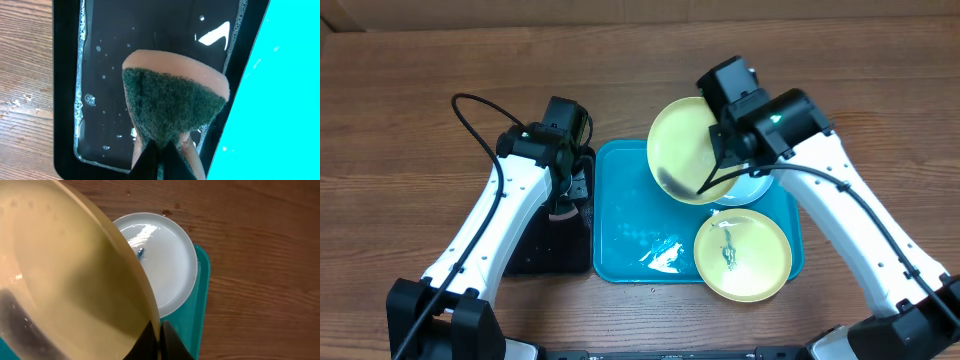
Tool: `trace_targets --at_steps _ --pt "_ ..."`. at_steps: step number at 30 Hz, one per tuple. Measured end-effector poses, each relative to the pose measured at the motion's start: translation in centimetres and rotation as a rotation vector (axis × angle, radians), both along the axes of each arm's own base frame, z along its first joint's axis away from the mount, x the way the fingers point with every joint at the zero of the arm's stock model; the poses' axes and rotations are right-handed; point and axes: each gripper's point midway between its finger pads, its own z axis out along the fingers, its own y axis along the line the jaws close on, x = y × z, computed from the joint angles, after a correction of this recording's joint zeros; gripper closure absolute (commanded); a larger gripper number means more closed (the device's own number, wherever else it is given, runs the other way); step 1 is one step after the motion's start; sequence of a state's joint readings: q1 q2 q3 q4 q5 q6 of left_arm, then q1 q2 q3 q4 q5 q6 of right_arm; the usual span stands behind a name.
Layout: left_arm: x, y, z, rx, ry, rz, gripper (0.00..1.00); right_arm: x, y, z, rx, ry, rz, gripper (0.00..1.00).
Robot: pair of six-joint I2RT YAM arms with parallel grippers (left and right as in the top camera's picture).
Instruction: Clean dirty plates on tray and stack at the side
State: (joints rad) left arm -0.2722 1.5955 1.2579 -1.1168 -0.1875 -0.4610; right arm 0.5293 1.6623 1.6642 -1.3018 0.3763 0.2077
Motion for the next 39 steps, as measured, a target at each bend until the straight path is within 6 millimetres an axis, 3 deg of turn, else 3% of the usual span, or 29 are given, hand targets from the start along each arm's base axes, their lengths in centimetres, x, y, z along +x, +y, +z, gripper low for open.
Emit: trace_targets --at_steps 10,23,26,33,39 --pt "0.5 -0.2 0.1 -0.01 -0.021 -0.001 0.96 -1.6 3.2 0.9 -0.135 -0.062 0.142 0.96" --pt "1.3 0.7 0.0 -0.054 -0.036 0.025 0.96 -0.9 1.9 1.9 -0.266 -0.117 0.152 0.96" --pt "1.3 0.8 0.0 -0.057 -0.034 0.023 0.96 -0.6 2.1 0.9 -0.285 -0.096 0.149 0.96" --pt "1.3 0.7 0.0 -0.066 -0.03 0.012 0.96 0.9 3.2 -4.4 -0.422 -0.032 0.132 0.96" --pt "1.4 0.6 0.0 -0.067 -0.034 0.012 0.96 0.1 5.9 -2.8 -0.542 -0.158 0.197 0.96"
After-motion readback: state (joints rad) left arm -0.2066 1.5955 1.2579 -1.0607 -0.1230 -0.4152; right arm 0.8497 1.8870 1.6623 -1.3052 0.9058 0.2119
